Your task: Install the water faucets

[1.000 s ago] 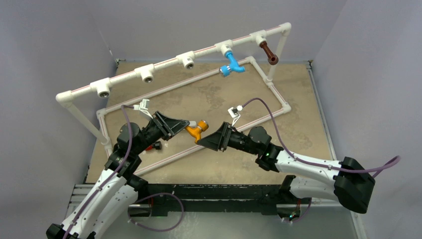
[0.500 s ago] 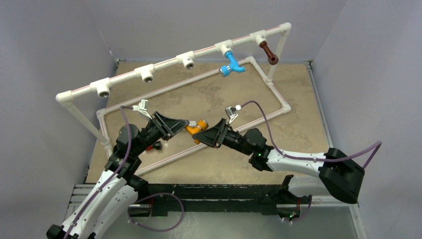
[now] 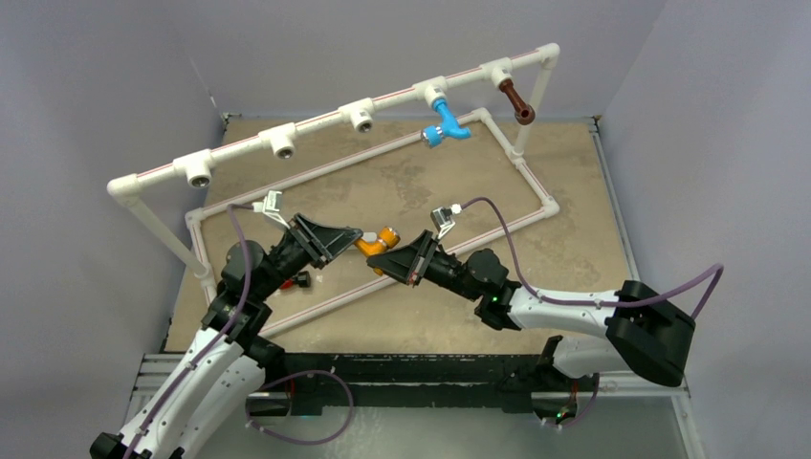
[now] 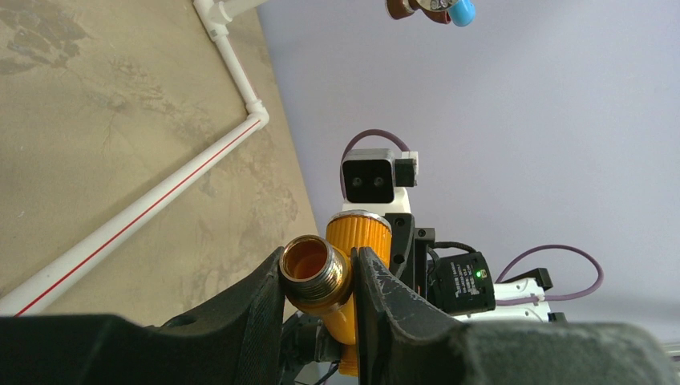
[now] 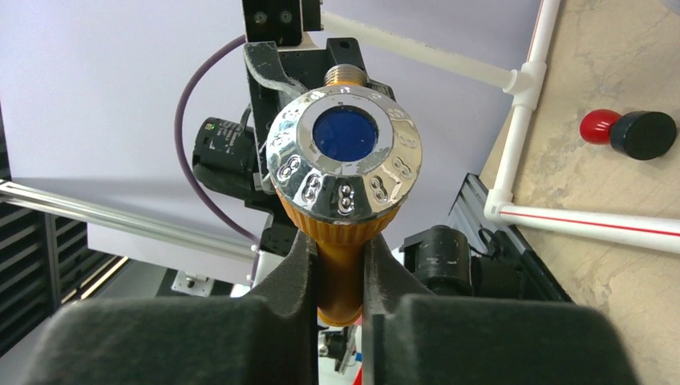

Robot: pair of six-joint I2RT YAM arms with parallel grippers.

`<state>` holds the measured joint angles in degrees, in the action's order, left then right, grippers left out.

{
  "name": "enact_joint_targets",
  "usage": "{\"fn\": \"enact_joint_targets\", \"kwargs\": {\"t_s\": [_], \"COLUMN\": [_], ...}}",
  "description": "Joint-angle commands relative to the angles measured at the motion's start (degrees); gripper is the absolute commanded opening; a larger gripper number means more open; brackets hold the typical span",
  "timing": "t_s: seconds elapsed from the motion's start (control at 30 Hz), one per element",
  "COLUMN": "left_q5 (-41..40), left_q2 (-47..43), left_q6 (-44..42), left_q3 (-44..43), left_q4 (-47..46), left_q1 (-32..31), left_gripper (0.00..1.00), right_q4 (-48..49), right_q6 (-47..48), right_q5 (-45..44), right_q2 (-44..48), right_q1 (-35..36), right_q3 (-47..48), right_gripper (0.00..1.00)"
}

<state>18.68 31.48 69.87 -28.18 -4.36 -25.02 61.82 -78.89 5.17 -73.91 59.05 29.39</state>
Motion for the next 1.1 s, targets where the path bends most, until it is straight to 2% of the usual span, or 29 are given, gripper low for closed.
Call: {"fn": "enact_joint_targets", "kwargs": {"t_s": [0.0, 0.1, 0.3, 0.37, 0.43, 0.63, 0.77, 1.07], "left_q5": [0.66, 0.87, 2.37, 2.86, 3.11, 5.65, 11.78, 25.84], "left_q2": [-0.19, -0.25, -0.22, -0.21, 0.09, 1.95, 2.81, 5.26], "left_q6": [0.45, 0.06, -2.16, -3.52, -5.74, -15.78, -22.88, -34.44], "left_q3": [0.14, -0.19, -1.84, -2.89, -4.31, -9.91, -12.61, -17.32], "left_q4": [-2.25, -1.71, 0.50, 3.01, 6.36, 14.11, 15.96, 28.31], "left_q1": [0.23, 0.23, 0.23, 0.23, 0.30, 0.23, 0.23, 0.25], "left_gripper": [0.00, 0.02, 0.52, 0.62, 0.68, 0.74, 0.75, 0.76], "right_q4": [4.36, 3.04, -3.28, -6.07, -10.68, -23.04, -30.05, -40.48], "right_q6": [0.37, 1.66, 7.08, 9.18, 11.68, 22.51, 29.49, 39.35], "right_q5": [-2.24, -3.04, -4.73, -4.99, -4.32, -1.98, 2.38, 19.22], "right_q2": [0.66, 1.67, 5.87, 8.59, 10.78, 17.43, 20.33, 24.19], "right_q1": [0.37, 0.37, 0.37, 0.37, 0.37, -0.10, -0.58, -1.86], "right_q3": [0.16, 0.06, -1.36, -2.36, -2.49, -1.38, -0.35, 2.58], "right_gripper": [0.00, 0.00, 0.00, 0.00, 0.00, 0.00, 0.00, 0.00]}}
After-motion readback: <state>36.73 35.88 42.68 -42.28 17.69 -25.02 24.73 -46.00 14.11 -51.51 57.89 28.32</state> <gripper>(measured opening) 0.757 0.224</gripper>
